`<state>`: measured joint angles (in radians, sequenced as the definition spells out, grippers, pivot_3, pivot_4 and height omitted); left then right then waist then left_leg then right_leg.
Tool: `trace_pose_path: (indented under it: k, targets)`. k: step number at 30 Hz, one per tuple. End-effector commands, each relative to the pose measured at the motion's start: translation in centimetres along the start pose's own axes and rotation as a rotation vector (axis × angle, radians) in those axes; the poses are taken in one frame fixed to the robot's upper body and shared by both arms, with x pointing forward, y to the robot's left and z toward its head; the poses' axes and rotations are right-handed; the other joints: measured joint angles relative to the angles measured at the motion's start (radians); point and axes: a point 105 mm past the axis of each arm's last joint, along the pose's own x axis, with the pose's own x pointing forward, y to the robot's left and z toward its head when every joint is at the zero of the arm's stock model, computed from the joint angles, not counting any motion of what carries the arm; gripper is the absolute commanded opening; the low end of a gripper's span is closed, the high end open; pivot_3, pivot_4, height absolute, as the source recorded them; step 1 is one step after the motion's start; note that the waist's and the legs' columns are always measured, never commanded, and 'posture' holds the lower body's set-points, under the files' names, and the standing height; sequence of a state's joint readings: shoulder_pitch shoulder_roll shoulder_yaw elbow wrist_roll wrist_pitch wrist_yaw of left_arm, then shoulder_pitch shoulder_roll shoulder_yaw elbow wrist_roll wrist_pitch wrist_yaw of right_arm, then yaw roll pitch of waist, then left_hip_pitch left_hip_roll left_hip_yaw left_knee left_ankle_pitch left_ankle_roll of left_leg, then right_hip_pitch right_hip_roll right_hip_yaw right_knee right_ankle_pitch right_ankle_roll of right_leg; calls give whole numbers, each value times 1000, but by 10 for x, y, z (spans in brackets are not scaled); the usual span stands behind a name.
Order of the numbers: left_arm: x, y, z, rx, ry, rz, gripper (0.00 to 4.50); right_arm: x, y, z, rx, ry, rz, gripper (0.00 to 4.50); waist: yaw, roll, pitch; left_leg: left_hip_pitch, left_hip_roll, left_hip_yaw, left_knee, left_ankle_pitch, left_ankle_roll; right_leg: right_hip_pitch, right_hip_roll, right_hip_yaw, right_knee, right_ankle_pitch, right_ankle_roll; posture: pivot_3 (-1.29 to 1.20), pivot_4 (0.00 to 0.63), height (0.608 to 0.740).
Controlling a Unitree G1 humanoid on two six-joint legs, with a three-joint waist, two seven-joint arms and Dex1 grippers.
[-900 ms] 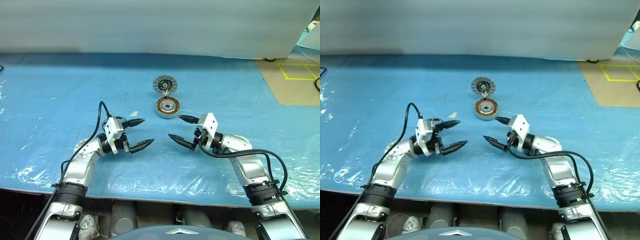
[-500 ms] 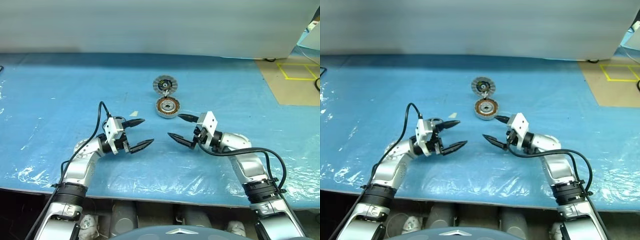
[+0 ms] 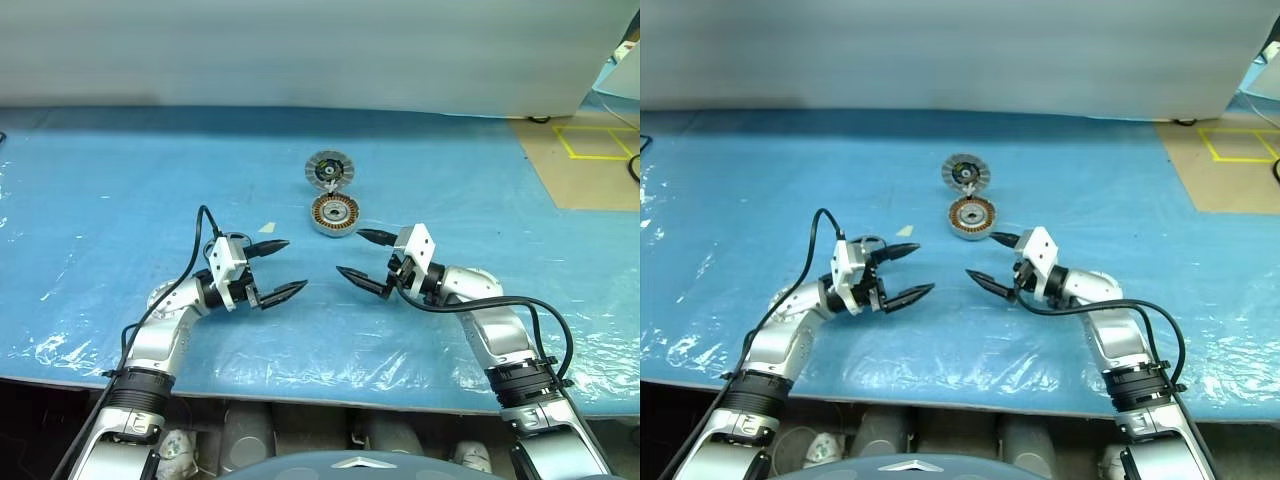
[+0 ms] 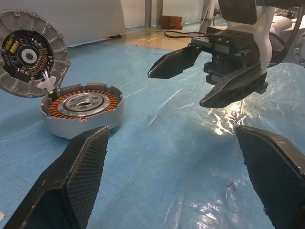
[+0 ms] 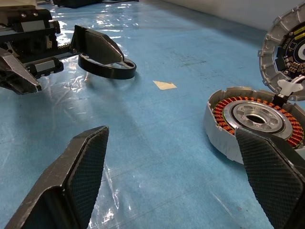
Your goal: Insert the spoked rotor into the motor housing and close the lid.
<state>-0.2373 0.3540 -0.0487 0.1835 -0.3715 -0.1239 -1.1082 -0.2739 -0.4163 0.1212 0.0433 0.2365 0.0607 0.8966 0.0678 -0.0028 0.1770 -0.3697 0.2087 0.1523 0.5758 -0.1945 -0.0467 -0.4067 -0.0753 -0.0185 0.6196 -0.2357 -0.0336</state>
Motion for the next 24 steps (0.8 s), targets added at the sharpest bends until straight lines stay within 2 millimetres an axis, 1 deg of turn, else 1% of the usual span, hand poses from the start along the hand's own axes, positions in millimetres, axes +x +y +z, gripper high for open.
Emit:
trace_pose_path:
  k: [1, 8, 12, 18, 23, 24]
  targets:
    - [2, 0, 8, 34, -22, -11, 4495, -2, -4, 14, -33, -47, -15, 4460, 0, 0, 0, 0, 0, 0, 0, 0, 0, 0, 0, 0, 0, 0, 0, 0, 150, 740]
    - [2, 1, 8, 35, -21, -6, 4495, 5, -11, 23, -27, -50, -26, 4460, -1, 0, 0, 0, 0, 0, 0, 0, 0, 0, 0, 0, 0, 0, 0, 0, 150, 740]
    - [2, 0, 8, 35, -19, -4, 4495, 20, -11, 29, -82, 1, 24, 4460, -3, 0, 0, 0, 0, 0, 0, 0, 0, 0, 0, 0, 0, 0, 0, 0, 150, 740]
    - [1, -1, 7, 33, -19, 1, 4495, 43, -26, 34, -148, 124, 44, 4460, -2, 0, 0, 0, 0, 0, 0, 0, -1, 0, 0, 0, 1, 0, 0, 0, 150, 740]
    - [1, -2, 6, 32, -14, 6, 4495, 57, -35, 29, -241, 227, 62, 4460, -1, 0, 0, 0, 0, 0, 0, 0, -1, 0, 0, 0, 2, 0, 0, 0, 150, 740]
    - [0, -2, 6, 32, -15, 8, 4495, 59, -37, 24, -265, 255, 65, 4460, 0, 0, 0, 0, 0, 0, 0, 0, -1, 0, 0, 0, 2, 0, 0, 0, 150, 740]
